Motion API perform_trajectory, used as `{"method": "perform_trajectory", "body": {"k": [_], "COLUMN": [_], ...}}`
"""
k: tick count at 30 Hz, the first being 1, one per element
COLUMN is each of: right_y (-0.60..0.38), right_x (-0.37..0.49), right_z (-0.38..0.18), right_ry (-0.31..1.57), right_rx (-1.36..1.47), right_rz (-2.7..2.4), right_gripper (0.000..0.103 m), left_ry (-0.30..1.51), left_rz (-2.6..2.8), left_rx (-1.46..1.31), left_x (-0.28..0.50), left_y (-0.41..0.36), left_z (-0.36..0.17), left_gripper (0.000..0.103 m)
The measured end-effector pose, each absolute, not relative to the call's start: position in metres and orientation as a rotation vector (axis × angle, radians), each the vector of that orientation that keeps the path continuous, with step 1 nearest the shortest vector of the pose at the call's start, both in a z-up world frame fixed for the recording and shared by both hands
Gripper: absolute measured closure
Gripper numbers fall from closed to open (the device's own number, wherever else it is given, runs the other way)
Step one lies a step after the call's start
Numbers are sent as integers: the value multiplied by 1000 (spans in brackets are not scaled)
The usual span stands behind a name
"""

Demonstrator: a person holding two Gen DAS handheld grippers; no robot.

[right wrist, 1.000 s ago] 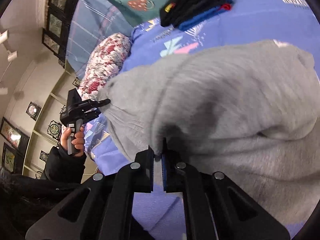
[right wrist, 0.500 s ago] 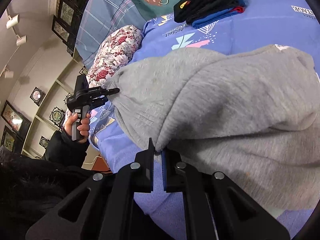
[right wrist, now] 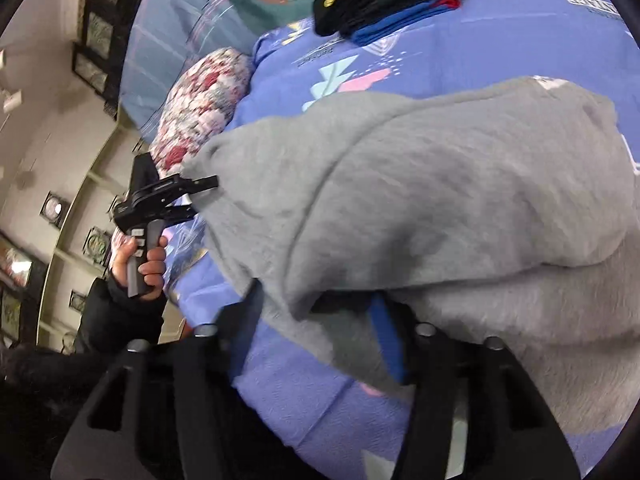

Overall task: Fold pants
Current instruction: 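Release the garment with the left tool while the right tool grasps the labelled cuff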

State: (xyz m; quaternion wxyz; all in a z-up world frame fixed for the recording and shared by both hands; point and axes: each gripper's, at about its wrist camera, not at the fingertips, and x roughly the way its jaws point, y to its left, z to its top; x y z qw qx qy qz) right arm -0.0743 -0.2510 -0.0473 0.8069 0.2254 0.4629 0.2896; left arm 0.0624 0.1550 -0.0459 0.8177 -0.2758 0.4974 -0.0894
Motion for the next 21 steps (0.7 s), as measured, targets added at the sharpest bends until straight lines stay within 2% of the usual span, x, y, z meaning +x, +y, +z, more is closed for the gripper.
{"method": "perform_trajectory", "body": {"k": [2,3,4,5,7,9,12,18,20,21], "right_y": [-252,-253,-255,-257,-255,-252,-258,-249,-251,-255], "right_x": [-70,-66,-63,-61,-70,-82,-92,-88,-93,-97], "right_z": [-47,-49,-53,-56,-40,-21,-19,-74,-68,-62], "right_ry": [979,983,993,1003,909,829,825,999,996,1000], "right_rx": [483,488,509,537,509,473,478,413,396,383], "right_rz": [592,569,564,563,597,670,708,593,596,586], "right_gripper": [46,58,76,84,85,85,85,84,76,66], "left_ry": [1040,1034,1024,1010,961,927,929,1032,1035,1045], "left_rz": [-189,-190,-192,-195,-214,-225,-231,-174,-168,-170], "left_rx": [-557,-545,-551,-557,-573,-560,-557,-474,-467,-463], "left_x": [68,69,69,69,59,46,30,39,37,35], "left_y": [152,150,152,152,154,157,163,155,154,154], "left_z": [-42,-40,-37,-33,-20,-10,-9,-53,-49,-47], "left_gripper": [55,70,77,79,86,86,86,77,76,72]}}
